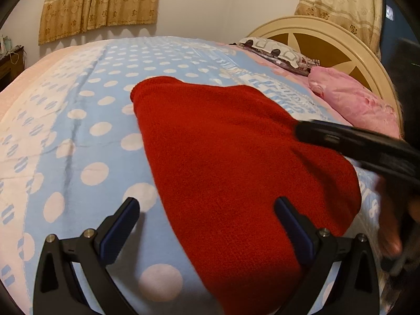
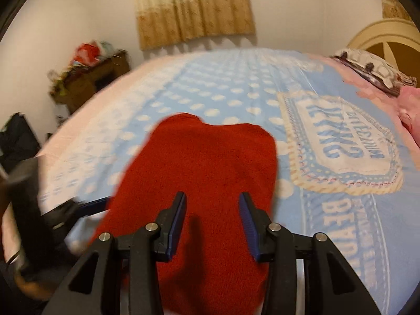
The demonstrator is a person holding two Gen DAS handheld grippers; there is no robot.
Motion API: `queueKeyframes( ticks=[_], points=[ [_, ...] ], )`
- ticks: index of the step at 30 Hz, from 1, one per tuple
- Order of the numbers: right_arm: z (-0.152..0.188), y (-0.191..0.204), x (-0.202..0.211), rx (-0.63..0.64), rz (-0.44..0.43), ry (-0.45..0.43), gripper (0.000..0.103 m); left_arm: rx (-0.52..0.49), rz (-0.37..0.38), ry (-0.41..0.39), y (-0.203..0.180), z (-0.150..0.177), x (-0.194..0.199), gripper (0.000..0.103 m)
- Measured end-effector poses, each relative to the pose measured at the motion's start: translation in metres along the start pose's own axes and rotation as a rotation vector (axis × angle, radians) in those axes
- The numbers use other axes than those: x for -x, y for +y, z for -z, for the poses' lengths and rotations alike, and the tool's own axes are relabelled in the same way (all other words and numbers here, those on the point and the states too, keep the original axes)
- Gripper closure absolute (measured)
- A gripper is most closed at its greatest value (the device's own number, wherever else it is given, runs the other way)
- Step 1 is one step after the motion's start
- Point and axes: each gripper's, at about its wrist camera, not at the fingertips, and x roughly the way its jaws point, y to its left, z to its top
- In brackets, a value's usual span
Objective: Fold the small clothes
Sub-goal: 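Withdraw both grippers from the folded sweater, then grasp the folded red sweater's edge with both grippers side by side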
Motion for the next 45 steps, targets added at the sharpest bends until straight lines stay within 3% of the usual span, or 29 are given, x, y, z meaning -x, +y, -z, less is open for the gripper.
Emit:
queueKeyframes(
  ticks=[4,9,11,14,18,22,24,26,29,32,39,45],
  points=[
    [0.031,0.019,0.023,0.09,-0.036,0.012,0.06,0.018,0.008,-0.007,0.003,0.0,0.004,0.0],
    [0.057,-0.001,0.01,0.076,0.017,0.092,0.061,0.035,-0.003,-0.116,0.009,0.005,0.034,0.0],
    [0.056,-0.011,0.01,0.046,0.041,0.099,0.061,0.051,-0.004,-0.103,0.014,0.005,0.034,0.0],
    [0.06,-0.028,0.002,-0.024,-0.009,0.12,0.061,0.066,0.007,-0.086,0.018,0.002,0.029,0.0],
    [0.057,-0.026,-0.001,0.001,0.003,0.136,0.06,0.043,0.015,0.023,0.01,0.0,0.001,0.0],
    [0.051,-0.03,0.005,0.035,-0.046,0.16,0.059,0.069,0.025,0.015,0.012,0.001,0.002,0.0],
    [0.045,-0.034,0.017,0.036,-0.079,0.122,0.055,0.071,0.022,-0.005,0.012,0.003,0.007,0.0],
    [0.034,-0.041,0.03,0.024,-0.082,0.07,0.035,0.086,0.032,-0.006,0.015,0.004,0.007,0.0],
    [0.017,-0.053,0.033,-0.02,-0.112,0.046,0.035,0.111,0.056,0.019,0.019,0.002,0.001,0.0],
    [-0.001,-0.069,0.022,-0.079,-0.147,0.044,0.035,0.11,0.06,0.031,0.018,0.0,-0.002,0.0],
    [-0.026,-0.117,-0.053,-0.31,-0.222,0.124,0.035,0.107,0.071,0.04,0.017,0.001,-0.005,0.0],
    [-0.03,-0.137,-0.09,-0.373,-0.221,0.138,0.035,0.112,0.081,0.033,0.019,0.002,-0.006,0.0]
  ],
)
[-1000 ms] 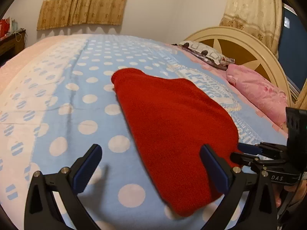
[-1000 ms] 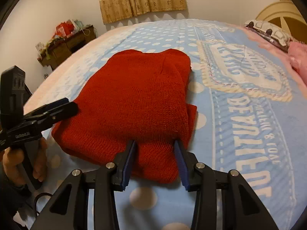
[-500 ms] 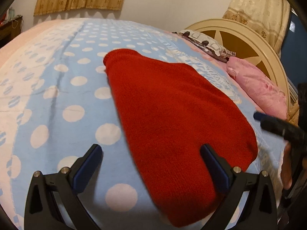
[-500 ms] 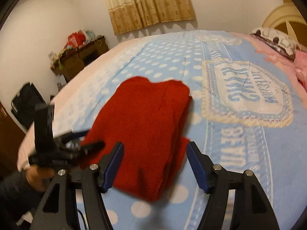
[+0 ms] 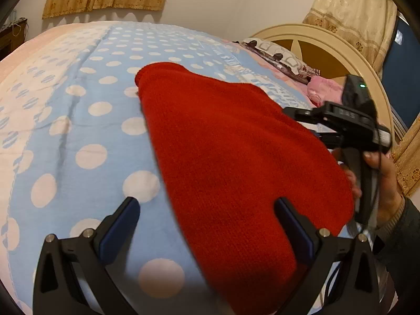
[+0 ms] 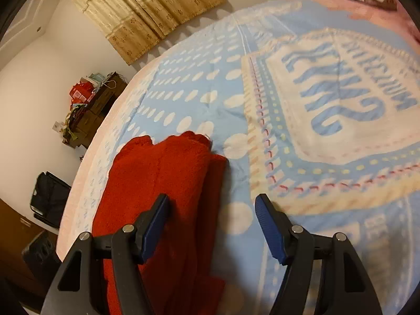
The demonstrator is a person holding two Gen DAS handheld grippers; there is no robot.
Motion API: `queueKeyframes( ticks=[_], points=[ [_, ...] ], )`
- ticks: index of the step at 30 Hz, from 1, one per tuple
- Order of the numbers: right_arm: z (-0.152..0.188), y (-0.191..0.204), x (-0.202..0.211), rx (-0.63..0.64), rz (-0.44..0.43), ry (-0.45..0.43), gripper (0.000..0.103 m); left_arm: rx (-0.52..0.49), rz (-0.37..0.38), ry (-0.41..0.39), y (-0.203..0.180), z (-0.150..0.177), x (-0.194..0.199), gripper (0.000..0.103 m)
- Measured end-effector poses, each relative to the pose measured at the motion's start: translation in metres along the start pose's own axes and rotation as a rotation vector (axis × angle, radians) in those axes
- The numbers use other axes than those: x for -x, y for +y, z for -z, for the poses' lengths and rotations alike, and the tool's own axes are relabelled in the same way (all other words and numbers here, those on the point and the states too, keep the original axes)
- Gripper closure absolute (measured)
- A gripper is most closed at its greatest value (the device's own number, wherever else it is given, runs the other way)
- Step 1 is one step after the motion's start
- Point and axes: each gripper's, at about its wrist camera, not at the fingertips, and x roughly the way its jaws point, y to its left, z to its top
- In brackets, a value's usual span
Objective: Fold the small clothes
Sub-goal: 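Grasp the folded red sweater's edge with both grippers side by side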
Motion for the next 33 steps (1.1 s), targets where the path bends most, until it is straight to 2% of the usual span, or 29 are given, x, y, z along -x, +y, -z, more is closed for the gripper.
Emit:
queueKeyframes(
  ticks=[4,11,18,19,22,28,33],
  points=[
    [-0.008,-0.006,-0.008,-0.029,-0.049,0.007,0.035,0.003,0.003,0.001,0.0,0.0,-0.001,0.0],
    [-0.016,0.004,-0.029,0.003,-0.099,0.039,0.035,0.01,0.008,0.006,0.0,-0.001,-0.003,0.0],
    [-0.02,0.011,-0.044,-0.037,-0.091,0.039,0.036,0.017,0.013,0.011,0.0,-0.001,-0.003,0.0],
    [-0.02,0.011,-0.045,-0.041,-0.093,0.042,0.038,0.018,0.014,0.011,0.0,-0.002,-0.003,0.0],
    [-0.021,0.013,-0.048,-0.032,-0.128,0.073,0.058,0.022,0.017,0.012,0.001,-0.002,-0.003,0.0],
    [-0.016,0.022,-0.048,0.004,-0.142,0.072,0.07,0.026,0.028,0.015,0.003,-0.004,-0.003,0.0],
    [-0.014,0.03,-0.046,-0.015,-0.178,0.053,0.071,0.022,0.051,0.02,0.004,-0.005,-0.002,0.003]
  ],
)
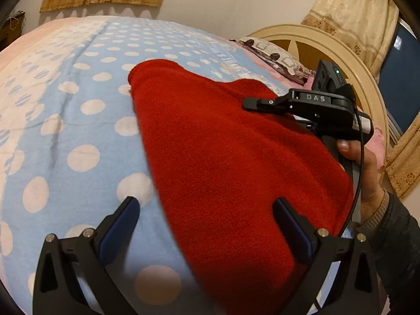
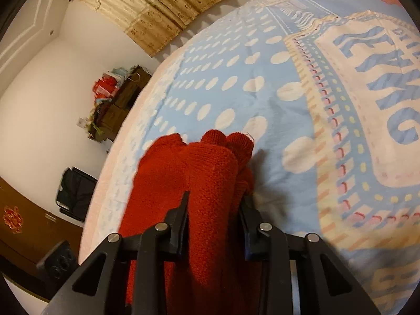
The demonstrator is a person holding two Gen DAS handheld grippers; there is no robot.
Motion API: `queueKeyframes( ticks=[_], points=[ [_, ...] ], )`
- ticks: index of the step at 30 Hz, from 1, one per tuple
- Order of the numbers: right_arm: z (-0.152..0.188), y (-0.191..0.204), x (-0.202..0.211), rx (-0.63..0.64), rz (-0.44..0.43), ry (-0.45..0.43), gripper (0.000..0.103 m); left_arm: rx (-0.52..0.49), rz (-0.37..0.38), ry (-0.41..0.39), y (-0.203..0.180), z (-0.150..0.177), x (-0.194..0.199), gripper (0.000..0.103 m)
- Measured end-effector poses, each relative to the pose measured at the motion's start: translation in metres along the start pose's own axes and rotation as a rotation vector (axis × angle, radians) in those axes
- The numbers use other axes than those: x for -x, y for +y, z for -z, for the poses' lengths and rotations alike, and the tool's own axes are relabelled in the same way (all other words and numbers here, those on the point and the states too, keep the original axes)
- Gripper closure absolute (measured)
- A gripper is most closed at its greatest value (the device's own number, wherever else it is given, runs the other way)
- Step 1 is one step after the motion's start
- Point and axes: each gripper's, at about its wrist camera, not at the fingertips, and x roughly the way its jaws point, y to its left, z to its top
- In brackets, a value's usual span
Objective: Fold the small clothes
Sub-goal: 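Grasp the folded red sweater's edge with both grippers side by side, then lift the sweater edge with both grippers and fold it over the bundle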
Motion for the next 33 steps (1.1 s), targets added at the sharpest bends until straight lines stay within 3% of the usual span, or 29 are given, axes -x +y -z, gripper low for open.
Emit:
queueKeyframes(
  ticks=[4,6,11,20,28,33],
  points=[
    [0.001,0.009,0.0,-0.002,0.017,-0.009,0.071,-0.004,0.043,0.004,-0.005,0.001,0.002,0.027],
    [0.001,0.013,0.002,-0.001,0.022,-0.019,0.072,0.005,0.043,0.004,-0.008,0.001,0.003,0.032],
    [0.003,0.028,0.015,0.012,0.025,-0.046,0.072,0.015,0.037,-0.003,-0.01,-0.002,0.014,0.055],
    [0.016,0.072,0.032,0.062,0.0,-0.053,0.073,-0.011,0.046,-0.053,-0.014,0.001,0.061,0.059],
    [0.04,0.125,0.027,0.101,-0.085,-0.04,0.073,0.016,0.01,-0.123,0.003,0.022,0.117,0.059],
    [0.057,0.162,0.008,0.128,-0.131,-0.015,0.073,0.033,-0.049,-0.153,0.019,0.037,0.147,0.059]
  ],
)
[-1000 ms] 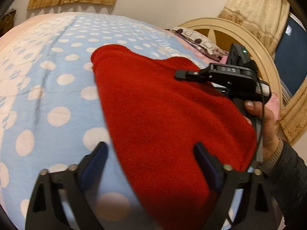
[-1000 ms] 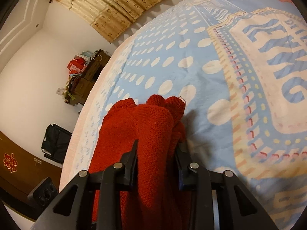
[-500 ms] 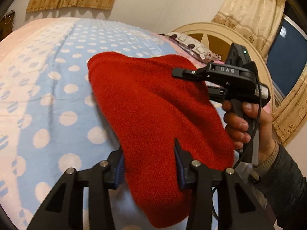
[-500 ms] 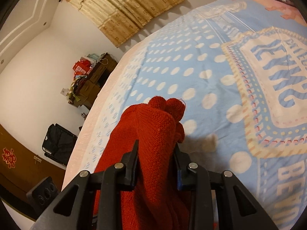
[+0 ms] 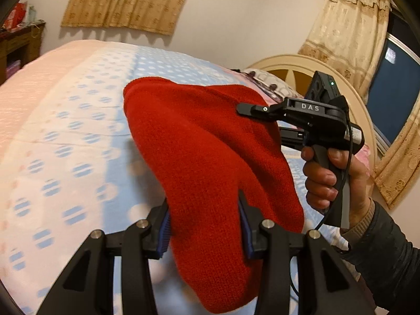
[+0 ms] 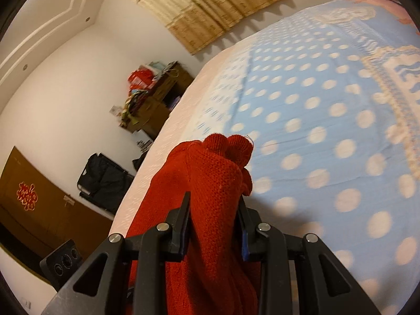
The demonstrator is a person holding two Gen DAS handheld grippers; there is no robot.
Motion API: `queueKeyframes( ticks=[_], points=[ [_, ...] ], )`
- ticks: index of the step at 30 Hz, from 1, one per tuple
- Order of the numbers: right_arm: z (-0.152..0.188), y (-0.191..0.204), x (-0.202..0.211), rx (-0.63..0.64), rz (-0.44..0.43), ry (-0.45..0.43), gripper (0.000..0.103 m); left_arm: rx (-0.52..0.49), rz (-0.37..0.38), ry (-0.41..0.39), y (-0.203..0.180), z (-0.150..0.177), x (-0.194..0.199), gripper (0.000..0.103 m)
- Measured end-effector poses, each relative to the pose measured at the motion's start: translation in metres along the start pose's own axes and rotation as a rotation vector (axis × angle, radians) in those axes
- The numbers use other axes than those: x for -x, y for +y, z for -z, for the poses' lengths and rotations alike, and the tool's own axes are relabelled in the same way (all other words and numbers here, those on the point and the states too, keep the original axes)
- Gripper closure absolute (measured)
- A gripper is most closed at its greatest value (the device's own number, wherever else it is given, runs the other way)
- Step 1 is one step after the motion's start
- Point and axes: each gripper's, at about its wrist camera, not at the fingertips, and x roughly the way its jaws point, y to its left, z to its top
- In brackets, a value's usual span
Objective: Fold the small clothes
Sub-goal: 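Lift the sweater edge with both grippers and fold it over the bundle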
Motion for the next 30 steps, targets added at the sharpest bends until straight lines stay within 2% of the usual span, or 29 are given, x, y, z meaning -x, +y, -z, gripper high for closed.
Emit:
queueKeyframes(
  ticks=[11,30],
  points=[
    [0.025,0.066,-0.054,0.034,-0.085,0.065,0.073,0.035,-0.103,-0.054,0.029,0.018,0.054,0.059],
    [0.051,0.13,-0.107,0.104,-0.135,0.157,0.073,0.136,-0.169,-0.115,0.063,0.046,0.097,0.059]
  ],
)
